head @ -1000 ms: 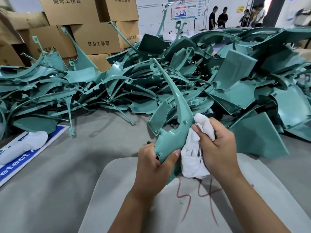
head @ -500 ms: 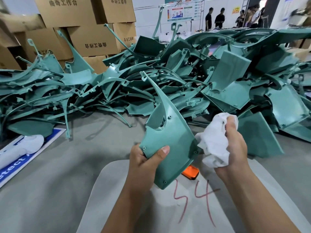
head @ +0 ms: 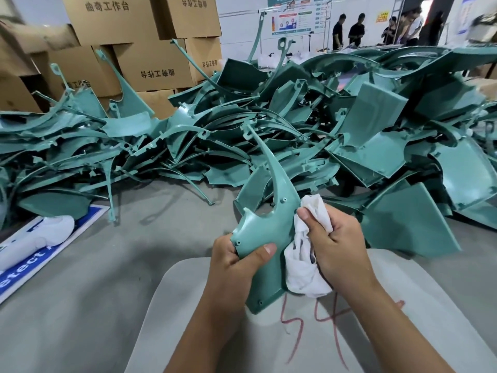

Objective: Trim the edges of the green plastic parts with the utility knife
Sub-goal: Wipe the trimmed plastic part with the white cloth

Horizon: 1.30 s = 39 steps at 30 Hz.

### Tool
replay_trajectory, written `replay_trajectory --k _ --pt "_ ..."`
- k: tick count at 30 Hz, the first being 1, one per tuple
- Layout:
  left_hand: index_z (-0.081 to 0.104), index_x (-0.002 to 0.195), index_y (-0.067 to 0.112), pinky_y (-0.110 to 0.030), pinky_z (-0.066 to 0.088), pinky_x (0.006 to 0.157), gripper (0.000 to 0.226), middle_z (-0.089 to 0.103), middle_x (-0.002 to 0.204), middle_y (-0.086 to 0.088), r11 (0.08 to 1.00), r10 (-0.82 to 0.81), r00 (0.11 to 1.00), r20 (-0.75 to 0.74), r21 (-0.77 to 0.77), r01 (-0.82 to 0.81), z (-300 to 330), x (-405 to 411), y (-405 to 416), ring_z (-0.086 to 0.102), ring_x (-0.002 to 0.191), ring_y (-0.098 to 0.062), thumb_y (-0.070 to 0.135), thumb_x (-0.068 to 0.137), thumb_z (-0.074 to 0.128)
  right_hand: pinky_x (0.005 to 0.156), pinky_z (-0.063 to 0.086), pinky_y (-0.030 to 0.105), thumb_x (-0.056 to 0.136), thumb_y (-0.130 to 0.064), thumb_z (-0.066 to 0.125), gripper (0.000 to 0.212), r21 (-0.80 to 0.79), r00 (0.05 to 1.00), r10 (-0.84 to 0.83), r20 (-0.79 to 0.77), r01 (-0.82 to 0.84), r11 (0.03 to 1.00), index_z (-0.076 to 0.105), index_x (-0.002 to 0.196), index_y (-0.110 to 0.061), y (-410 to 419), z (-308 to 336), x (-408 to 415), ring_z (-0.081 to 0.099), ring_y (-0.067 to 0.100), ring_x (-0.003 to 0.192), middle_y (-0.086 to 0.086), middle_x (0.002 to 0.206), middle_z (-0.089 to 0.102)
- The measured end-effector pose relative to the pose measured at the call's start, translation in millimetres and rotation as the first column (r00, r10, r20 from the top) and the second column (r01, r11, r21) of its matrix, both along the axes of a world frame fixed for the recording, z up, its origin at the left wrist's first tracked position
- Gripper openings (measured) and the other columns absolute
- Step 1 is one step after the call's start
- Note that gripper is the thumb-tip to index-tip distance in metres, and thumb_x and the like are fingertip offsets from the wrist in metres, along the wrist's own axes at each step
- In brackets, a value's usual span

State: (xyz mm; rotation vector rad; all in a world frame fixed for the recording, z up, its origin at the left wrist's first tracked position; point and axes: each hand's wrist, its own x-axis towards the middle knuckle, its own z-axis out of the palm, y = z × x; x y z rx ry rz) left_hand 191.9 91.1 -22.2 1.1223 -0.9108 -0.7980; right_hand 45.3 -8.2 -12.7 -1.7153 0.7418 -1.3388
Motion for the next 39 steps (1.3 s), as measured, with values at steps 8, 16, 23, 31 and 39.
replay_trajectory --k 8,16,23,31,39 --pt "0.077 0.104 0.007 -0.032 0.059 0.073 0.025 0.078 0.102 -0.017 0.971 0.15 0.979 -0.141 -0.162 -0.173 3.4 -0.8 -3.1 0.076 0.092 -0.033 0.013 0.08 0.073 0.054 0.035 0.038 0.103 -0.048 0.058 0.055 0.0 0.986 -0.16 -0.036 0.16 0.987 0.044 0.066 -0.009 10.3 -5.4 12.9 0.034 0.007 0.057 0.007 0.058 0.045" --pt "0.079 0.1 0.014 -0.029 0.059 0.074 0.024 0.079 0.097 -0.009 0.918 0.271 0.956 -0.114 -0.269 -0.293 -1.0 -19.6 -6.2 0.077 0.089 -0.024 0.026 0.079 0.076 0.055 0.041 0.04 0.095 -0.064 0.044 0.068 0.267 0.973 -0.227 0.049 0.206 0.941 0.054 0.069 -0.002 23.5 -7.2 24.0 0.044 0.014 0.056 0.011 0.059 0.057" --pt "0.08 0.096 0.014 -0.038 0.059 0.08 0.025 0.079 0.098 -0.009 0.832 0.432 0.878 -0.206 -0.286 -0.476 -6.1 -13.5 -11.7 0.076 0.092 -0.029 0.029 0.077 0.078 0.068 0.053 0.054 0.093 -0.07 0.045 0.077 0.289 0.999 -0.04 0.017 0.034 0.957 0.062 0.085 0.005 31.6 -7.3 36.6 0.055 0.017 0.066 0.028 0.081 0.066" --pt "0.082 0.086 0.028 -0.033 0.06 0.069 0.014 0.08 0.091 0.0 0.797 0.475 0.792 -0.383 -0.194 -0.572 2.8 -9.6 -15.2 0.077 0.084 -0.02 0.023 0.072 0.082 0.08 0.055 0.056 0.1 -0.05 0.062 0.048 0.637 0.929 -0.113 0.353 -0.149 0.756 0.065 0.089 -0.003 25.4 -0.1 24.8 0.062 0.031 0.08 0.015 0.082 0.067" --pt "0.08 0.087 0.036 -0.02 0.057 0.068 0.026 0.078 0.087 0.011 0.786 0.456 0.837 -0.303 -0.303 -0.539 4.9 -19.5 -13.5 0.074 0.081 -0.005 0.015 0.085 0.065 0.079 0.054 0.037 0.097 -0.077 0.04 0.054 0.577 0.996 -0.012 0.086 -0.04 0.816 0.062 0.099 -0.028 11.0 -9.7 19.3 0.072 0.013 0.079 -0.001 0.088 0.072"
